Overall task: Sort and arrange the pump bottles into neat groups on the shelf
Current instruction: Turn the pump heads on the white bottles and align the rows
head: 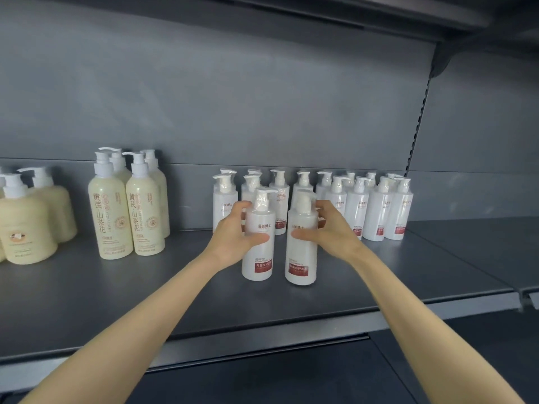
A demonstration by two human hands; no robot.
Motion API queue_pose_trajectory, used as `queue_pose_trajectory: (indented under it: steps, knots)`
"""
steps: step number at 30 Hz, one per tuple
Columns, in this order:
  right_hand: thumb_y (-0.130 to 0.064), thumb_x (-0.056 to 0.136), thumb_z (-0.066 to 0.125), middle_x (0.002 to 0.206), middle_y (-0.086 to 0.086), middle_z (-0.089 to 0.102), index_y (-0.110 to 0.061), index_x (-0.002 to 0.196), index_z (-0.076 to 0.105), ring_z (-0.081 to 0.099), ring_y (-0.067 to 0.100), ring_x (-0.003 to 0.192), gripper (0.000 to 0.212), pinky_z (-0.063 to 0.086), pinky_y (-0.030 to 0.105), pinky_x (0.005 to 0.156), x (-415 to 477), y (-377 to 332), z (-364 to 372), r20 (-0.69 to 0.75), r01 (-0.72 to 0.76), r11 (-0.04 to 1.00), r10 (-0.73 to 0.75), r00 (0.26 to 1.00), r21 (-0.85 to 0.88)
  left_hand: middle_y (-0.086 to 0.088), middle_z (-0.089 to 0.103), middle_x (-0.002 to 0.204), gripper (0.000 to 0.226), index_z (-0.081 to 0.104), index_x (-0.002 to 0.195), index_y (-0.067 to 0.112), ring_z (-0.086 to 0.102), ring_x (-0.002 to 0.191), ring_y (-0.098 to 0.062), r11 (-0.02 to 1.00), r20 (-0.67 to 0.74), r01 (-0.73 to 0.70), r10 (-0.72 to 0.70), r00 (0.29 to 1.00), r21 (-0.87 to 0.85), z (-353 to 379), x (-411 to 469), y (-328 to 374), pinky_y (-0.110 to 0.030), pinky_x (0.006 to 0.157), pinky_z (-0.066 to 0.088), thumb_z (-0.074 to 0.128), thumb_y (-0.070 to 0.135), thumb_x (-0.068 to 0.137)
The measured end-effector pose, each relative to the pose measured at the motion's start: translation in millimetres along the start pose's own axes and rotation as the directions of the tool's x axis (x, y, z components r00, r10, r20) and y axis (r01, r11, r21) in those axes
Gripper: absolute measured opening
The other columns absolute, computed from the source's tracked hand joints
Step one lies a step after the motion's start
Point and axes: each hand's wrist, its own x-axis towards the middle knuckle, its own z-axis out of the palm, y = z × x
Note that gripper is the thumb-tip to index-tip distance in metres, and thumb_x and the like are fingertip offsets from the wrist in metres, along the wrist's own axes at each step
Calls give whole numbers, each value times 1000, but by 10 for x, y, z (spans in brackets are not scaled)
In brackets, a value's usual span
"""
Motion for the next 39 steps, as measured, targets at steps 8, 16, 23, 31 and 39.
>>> queue_pose_trajectory:
  steps: [8, 16, 23, 31, 39]
  knots:
    - [-15, 79, 74, 111, -7, 54, -18, 122, 42, 54, 13, 97, 53, 43, 20, 72, 422, 294, -353, 57, 21, 1000, -21, 998, 14, 1, 50, 121, 66, 31, 132, 14, 54, 106, -17, 998, -17, 54, -55, 998, -24, 398, 398, 2, -34, 90, 48, 72, 13, 80]
    - [-11, 81, 73, 115, -6, 57, -10, 132, 45, 55, 14, 106, 58, 45, 16, 82, 778, 492, -481, 76, 86, 996, -85, 994, -12, 4, 54, 127, 58, 34, 136, 19, 53, 116, -16, 997, -58, 67, -65, 996, 26, 673, 606, -14, -34, 99, 44, 65, 17, 87]
    - [-20, 76, 78, 104, -5, 57, -12, 124, 40, 60, 16, 97, 61, 51, 30, 83, 715, 758, -422, 52, 82, 996, -80, 995, -45, 6, 56, 106, 54, 44, 122, 16, 58, 98, -15, 987, -235, 153, -136, 963, 56, 912, 416, -154, -24, 83, 45, 75, 16, 78]
    - [-24, 80, 74, 107, 4, 61, -12, 111, 47, 59, 19, 94, 43, 50, 30, 83, 752, 903, -283, -19, -3, 998, 2, 1000, -64, -3, 63, 99, 46, 53, 104, 10, 62, 90, -21, 954, -259, 273, -234, 937, 125, 934, 511, -268, -33, 84, 52, 81, 23, 71]
    - [-28, 81, 72, 112, 8, 65, -14, 128, 44, 62, 23, 98, 57, 50, 42, 92, 793, 987, -160, -14, -16, 986, 14, 1000, -169, -6, 63, 107, 49, 52, 114, 7, 61, 97, -23, 942, -301, 292, -234, 924, 165, 1060, 658, -312, -36, 90, 51, 76, 27, 76]
